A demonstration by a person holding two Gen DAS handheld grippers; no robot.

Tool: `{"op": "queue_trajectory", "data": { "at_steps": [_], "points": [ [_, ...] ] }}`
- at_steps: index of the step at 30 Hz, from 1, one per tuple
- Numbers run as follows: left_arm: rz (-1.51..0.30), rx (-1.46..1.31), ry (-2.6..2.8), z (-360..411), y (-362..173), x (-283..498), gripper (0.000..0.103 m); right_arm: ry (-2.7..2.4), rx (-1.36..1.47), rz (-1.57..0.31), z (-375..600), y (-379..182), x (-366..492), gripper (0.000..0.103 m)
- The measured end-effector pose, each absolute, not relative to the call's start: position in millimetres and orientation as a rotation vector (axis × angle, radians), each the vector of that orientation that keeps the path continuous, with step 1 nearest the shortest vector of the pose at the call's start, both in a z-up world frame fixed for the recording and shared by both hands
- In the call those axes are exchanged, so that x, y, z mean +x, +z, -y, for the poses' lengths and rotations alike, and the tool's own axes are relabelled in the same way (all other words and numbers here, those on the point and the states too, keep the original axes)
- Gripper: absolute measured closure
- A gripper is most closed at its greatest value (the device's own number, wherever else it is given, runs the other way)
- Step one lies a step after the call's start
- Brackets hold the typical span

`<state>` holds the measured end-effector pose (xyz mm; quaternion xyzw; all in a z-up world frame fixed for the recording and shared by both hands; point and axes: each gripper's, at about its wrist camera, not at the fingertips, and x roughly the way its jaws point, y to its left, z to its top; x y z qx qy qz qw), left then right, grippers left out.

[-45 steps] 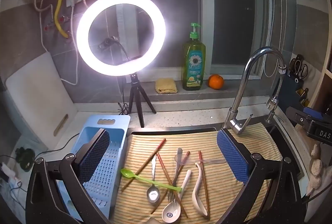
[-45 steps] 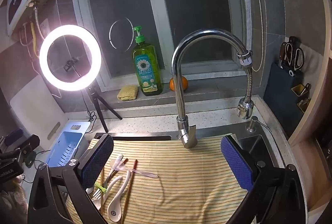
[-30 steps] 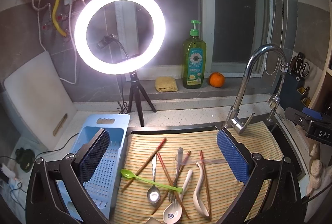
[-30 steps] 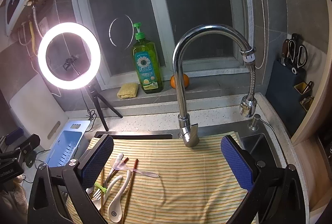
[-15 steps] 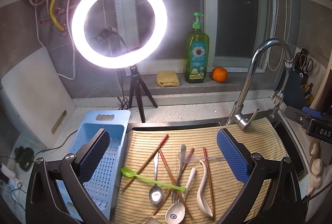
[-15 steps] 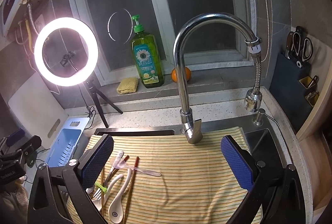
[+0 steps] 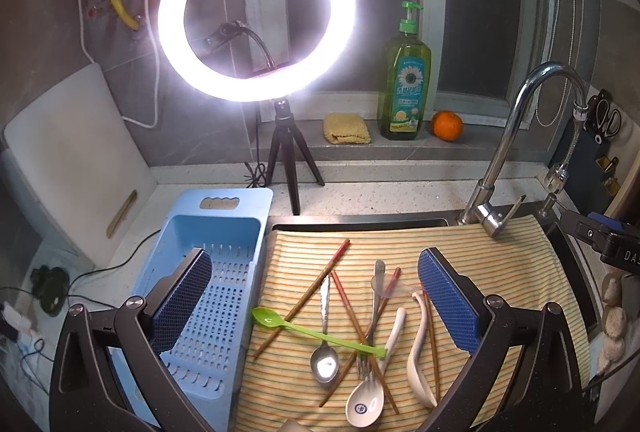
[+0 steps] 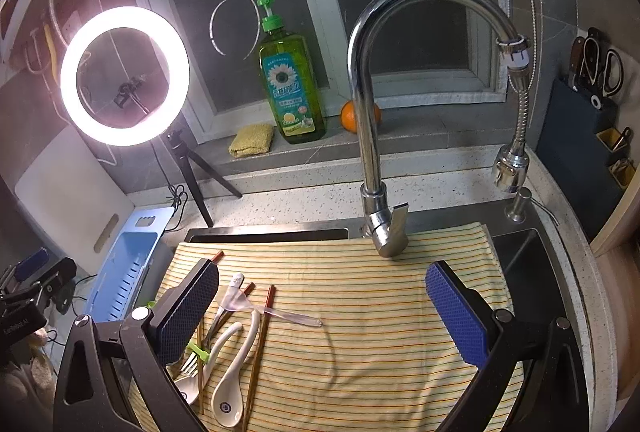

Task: Organize utensils
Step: 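Move both tools toward the utensils on the striped towel, then grasp the slim white ceramic spoon with the right tool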

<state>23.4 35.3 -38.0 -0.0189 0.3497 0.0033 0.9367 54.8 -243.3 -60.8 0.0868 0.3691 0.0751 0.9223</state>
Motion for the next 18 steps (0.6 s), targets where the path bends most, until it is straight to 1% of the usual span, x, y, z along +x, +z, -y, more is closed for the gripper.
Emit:
{"op": "queue_trajectory", "data": {
  "at_steps": [5,13,14,16,18],
  "points": [
    [-0.743,-0.051,0.006,-44.0,-45.5,25.2,0.001,0.186,0.185,-0.789,238.8,-69.3,58.6,0.001],
    [-0.835,-0.031,0.001,-50.4,-67.6,18.5,0.001,0.279,0.267,-0.899,235.2,-95.4,69.0,0.001],
    [-0.845,-0.031,-0.002,-49.4,-71.0,16.2,0.003,0.299,0.283,-0.92,234.3,-100.2,70.7,0.001],
    [-0.865,-0.03,-0.008,-46.1,-77.7,12.1,0.005,0.33,0.307,-0.951,232.4,-107.1,74.1,0.004],
    [-0.893,-0.034,-0.019,-41.5,-85.0,6.2,0.008,0.374,0.33,-0.995,227.3,-117.4,79.5,0.009]
  ]
}}
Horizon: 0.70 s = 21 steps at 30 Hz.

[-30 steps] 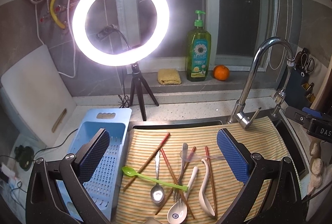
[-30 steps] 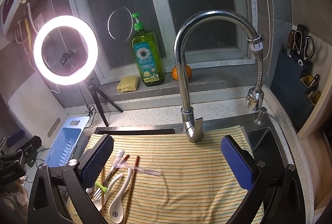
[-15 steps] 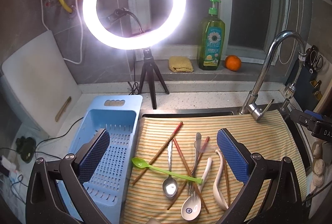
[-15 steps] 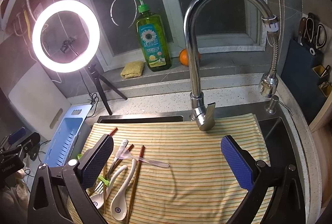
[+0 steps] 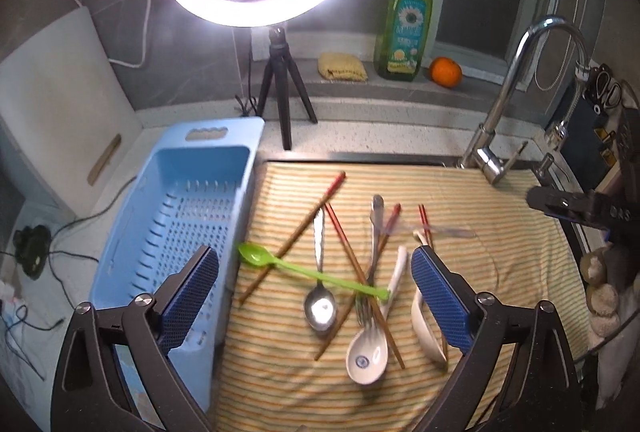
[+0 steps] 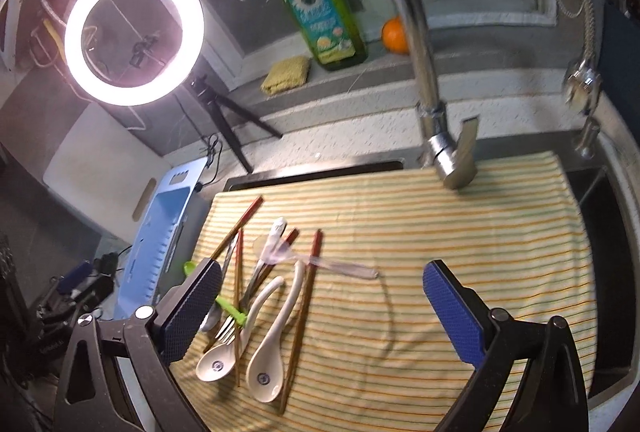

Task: Organize utensils
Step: 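Grasp the slim white ceramic spoon with the right tool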

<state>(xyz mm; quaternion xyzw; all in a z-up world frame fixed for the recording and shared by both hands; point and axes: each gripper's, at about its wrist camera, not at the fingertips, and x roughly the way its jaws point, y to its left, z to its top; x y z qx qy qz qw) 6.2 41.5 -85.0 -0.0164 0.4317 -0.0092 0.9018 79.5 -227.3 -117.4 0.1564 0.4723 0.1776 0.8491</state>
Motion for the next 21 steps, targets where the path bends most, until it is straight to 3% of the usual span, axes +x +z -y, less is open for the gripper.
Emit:
{"op": "queue_trajectory", "data": {
  "at_steps": [3,5,7,11,16,19,21],
  "points": [
    [-0.92,-0.066,-0.04,-32.3,-97.4,-2.8,0.011,0.434,0.351,-1.06,217.7,-131.1,86.5,0.024],
    [-0.938,-0.109,-0.062,-24.4,-106.6,-8.8,0.02,0.48,0.354,-1.104,208.9,-141.2,91.4,0.038],
    [-0.959,-0.137,-0.08,-18.2,-114.5,-15.1,0.023,0.544,0.358,-1.146,197.5,-150.6,96.0,0.045],
    [-1.005,-0.194,-0.111,-0.7,-133.0,-28.1,0.038,0.645,0.351,-1.23,172.3,-172.1,101.6,0.057],
    [-1.032,-0.252,-0.14,13.4,-149.0,-36.7,0.049,0.707,0.326,-1.33,149.8,-199.3,105.3,0.062],
    [-1.046,-0.277,-0.16,16.0,-157.3,-33.7,0.065,0.724,0.332,-1.367,145.9,-209.4,108.3,0.067],
    [-1.052,-0.293,-0.174,16.4,-162.0,-30.9,0.07,0.725,0.349,-1.389,146.2,-215.5,110.8,0.069]
  ]
}}
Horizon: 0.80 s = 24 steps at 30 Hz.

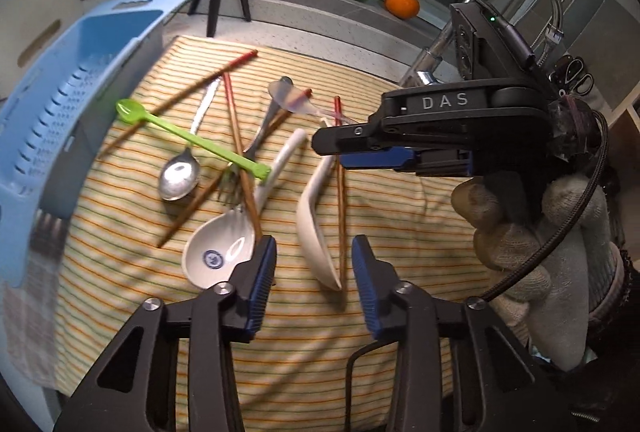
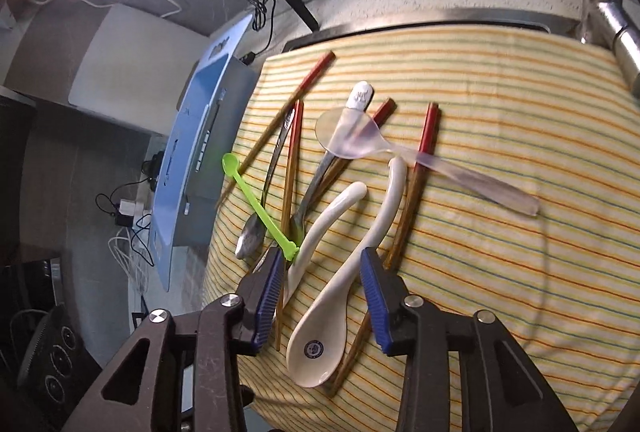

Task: Organize utensils
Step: 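Grasp the slim white ceramic spoon with the right tool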

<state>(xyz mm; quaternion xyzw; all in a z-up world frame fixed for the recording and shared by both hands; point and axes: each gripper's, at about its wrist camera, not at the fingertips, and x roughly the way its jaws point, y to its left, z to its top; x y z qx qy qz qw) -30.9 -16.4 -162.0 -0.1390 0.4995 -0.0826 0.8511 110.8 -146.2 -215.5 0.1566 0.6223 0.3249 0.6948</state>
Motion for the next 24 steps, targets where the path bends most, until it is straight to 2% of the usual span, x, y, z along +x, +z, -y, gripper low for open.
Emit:
{"op": "queue_trajectory", "data": {
  "at_steps": [1,8,19,24],
  "points": [
    [-1.056,-0.299,-0.182,16.6,-164.0,-29.2,0.073,0.723,0.357,-1.396,146.4,-218.0,111.7,0.07],
    [-1.116,-0.271,-0.207,15.0,-177.8,-15.5,0.075,0.73,0.406,-1.426,153.3,-227.2,108.5,0.072],
    [-1.196,-0.256,-0.254,19.6,-205.9,14.1,0.075,0.72,0.422,-1.479,145.0,-243.6,101.7,0.073],
    [-1.218,-0.273,-0.273,19.0,-218.7,21.4,0.076,0.72,0.433,-1.491,142.8,-248.2,101.1,0.076]
  ]
}}
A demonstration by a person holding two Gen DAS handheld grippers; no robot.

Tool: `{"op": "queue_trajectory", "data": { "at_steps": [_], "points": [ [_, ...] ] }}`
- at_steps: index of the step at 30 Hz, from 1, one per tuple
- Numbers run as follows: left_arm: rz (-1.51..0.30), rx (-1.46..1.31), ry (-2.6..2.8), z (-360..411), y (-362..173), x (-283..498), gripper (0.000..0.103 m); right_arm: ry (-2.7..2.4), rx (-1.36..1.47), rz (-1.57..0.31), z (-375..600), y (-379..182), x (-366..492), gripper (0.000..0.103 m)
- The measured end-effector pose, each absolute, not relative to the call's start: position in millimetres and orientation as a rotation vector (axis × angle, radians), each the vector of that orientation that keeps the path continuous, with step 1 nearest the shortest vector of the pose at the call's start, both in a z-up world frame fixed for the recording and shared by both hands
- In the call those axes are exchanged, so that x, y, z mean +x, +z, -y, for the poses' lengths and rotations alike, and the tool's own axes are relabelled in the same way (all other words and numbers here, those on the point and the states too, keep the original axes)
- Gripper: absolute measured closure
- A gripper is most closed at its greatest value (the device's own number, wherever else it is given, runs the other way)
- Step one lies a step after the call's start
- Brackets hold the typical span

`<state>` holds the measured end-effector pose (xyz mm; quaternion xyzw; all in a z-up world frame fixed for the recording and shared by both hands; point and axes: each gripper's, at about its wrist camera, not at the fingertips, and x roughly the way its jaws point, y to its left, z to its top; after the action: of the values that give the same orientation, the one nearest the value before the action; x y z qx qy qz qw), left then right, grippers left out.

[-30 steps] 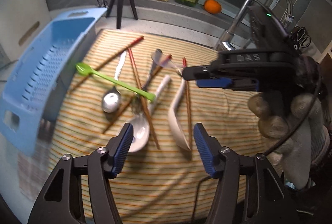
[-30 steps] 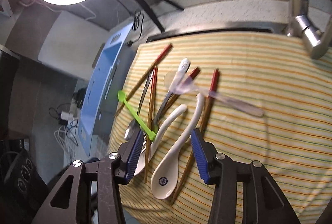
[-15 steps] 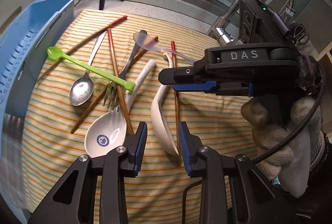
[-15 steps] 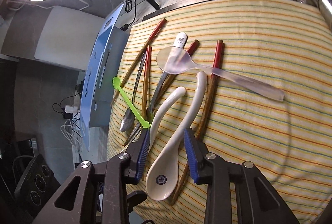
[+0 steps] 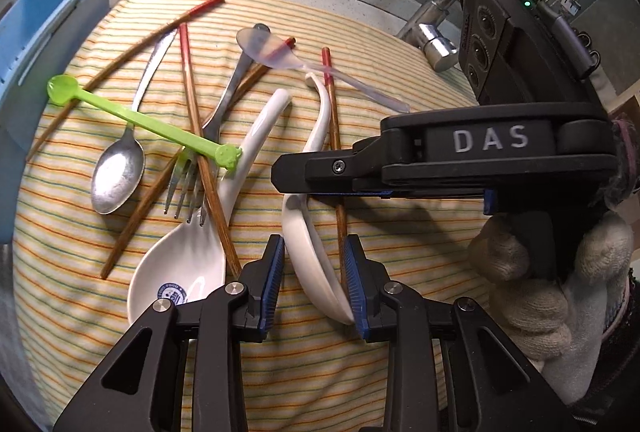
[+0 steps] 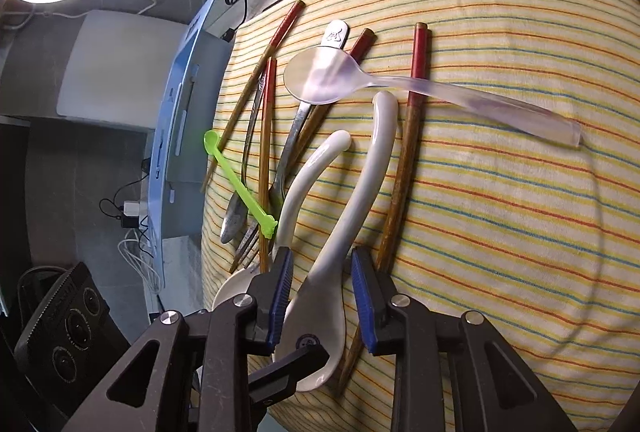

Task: Organize utensils
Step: 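Grasp the slim white ceramic spoon with the right tool, then carry the white spoon into the blue basket and open the right tool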

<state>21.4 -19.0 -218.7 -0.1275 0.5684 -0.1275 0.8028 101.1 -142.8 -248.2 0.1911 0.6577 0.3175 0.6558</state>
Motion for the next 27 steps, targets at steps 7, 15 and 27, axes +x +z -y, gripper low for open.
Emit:
{"op": "queue_trajectory", "data": {
  "at_steps": [7,15,27],
  "points": [
    [-1.186,-0.26,-0.291,22.5,-227.1,24.2,0.079,0.719,0.443,-1.516,145.0,-252.0,100.4,0.083],
    [-1.161,-0.245,-0.305,26.9,-218.3,21.2,0.08,0.71,0.542,-1.542,158.9,-255.9,99.6,0.084],
    [-1.1,-0.228,-0.311,7.5,-179.8,-8.0,0.081,0.741,0.593,-1.528,149.8,-227.8,79.5,0.085]
  ]
}}
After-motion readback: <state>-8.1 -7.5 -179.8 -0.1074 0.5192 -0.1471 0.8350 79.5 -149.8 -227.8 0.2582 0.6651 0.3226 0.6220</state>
